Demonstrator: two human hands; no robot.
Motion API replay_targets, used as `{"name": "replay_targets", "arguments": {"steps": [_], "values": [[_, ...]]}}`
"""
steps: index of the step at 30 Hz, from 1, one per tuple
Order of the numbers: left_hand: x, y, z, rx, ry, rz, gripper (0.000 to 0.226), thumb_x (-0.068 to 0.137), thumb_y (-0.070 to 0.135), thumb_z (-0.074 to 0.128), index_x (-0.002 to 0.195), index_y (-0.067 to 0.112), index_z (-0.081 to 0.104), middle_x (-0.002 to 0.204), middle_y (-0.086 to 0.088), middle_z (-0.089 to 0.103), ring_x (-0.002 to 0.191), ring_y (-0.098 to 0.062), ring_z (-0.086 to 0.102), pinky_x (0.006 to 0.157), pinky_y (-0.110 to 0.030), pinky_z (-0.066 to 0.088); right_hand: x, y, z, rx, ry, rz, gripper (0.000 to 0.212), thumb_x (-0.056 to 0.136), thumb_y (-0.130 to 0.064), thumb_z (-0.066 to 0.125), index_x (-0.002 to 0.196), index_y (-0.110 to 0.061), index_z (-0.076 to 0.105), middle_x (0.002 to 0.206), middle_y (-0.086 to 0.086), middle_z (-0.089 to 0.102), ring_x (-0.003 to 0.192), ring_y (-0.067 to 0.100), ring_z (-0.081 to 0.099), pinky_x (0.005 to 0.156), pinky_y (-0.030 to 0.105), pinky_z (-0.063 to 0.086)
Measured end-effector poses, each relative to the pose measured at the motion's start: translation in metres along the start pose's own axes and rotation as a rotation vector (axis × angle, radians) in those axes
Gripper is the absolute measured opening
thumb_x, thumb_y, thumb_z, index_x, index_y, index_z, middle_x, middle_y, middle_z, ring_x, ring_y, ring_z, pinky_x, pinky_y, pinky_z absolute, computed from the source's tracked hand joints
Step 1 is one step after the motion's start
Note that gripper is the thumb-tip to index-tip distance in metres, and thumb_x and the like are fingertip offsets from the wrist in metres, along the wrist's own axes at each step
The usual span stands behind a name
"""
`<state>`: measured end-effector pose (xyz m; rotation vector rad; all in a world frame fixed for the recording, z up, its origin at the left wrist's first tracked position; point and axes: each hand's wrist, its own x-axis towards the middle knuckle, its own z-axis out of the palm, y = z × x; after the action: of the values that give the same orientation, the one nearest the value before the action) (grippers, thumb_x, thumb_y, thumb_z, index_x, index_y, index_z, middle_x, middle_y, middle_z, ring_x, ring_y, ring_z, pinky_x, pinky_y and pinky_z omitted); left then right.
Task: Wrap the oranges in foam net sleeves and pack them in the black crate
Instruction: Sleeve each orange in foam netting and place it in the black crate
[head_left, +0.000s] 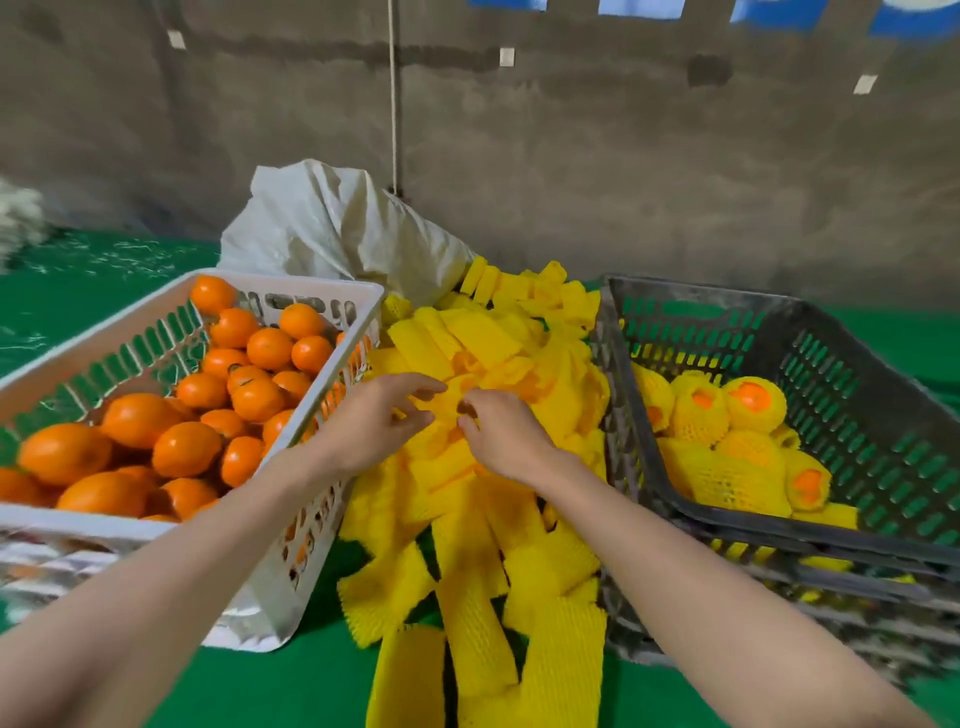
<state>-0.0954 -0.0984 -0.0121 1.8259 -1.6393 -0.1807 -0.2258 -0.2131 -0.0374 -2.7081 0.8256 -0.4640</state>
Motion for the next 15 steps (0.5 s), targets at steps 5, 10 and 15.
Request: {"name": "replay_targets", "arguments": {"steps": [5,10,15], "values": [[-0.028,-0.032,-0.026,-0.045,0.095,-0.146,0.029,0.092,0.014,0.061,0.121,0.011,0.062,0.119,-0.005,0.065,0.099,-0.012,0.059,0.082,-0.021,0.046,0.011,0.013,0.08,-0.248,-0.494,-0.011,0.043,0.091,-0.009,0.043,0.133,-0.014,0.048,0.151,0.015,0.024,0.137,0.033,0.027,0.11,0.04,0.03],[-0.048,-0.045,-0.038,-0.106,0.172,-0.208,0.026,0.093,0.012,0.059,0.118,0.011,0.065,0.118,-0.003,0.065,0.105,-0.011,0.059,0.091,-0.024,0.049,0.018,0.008,0.12,-0.518,-0.715,0.045,0.048,0.092,-0.009,0.044,0.139,-0.015,0.039,0.158,0.009,-0.007,0.143,0.038,-0.004,0.111,0.056,0.016],[-0.054,-0.055,-0.035,-0.108,0.184,-0.18,0.023,0.093,0.011,0.059,0.115,0.01,0.066,0.117,-0.004,0.065,0.104,-0.011,0.059,0.085,-0.012,0.046,0.023,0.004,0.112,-0.436,-0.37,0.076,0.041,0.091,-0.009,0.045,0.131,-0.013,0.046,0.139,0.013,0.041,0.13,0.029,0.038,0.102,0.043,0.035]]}}
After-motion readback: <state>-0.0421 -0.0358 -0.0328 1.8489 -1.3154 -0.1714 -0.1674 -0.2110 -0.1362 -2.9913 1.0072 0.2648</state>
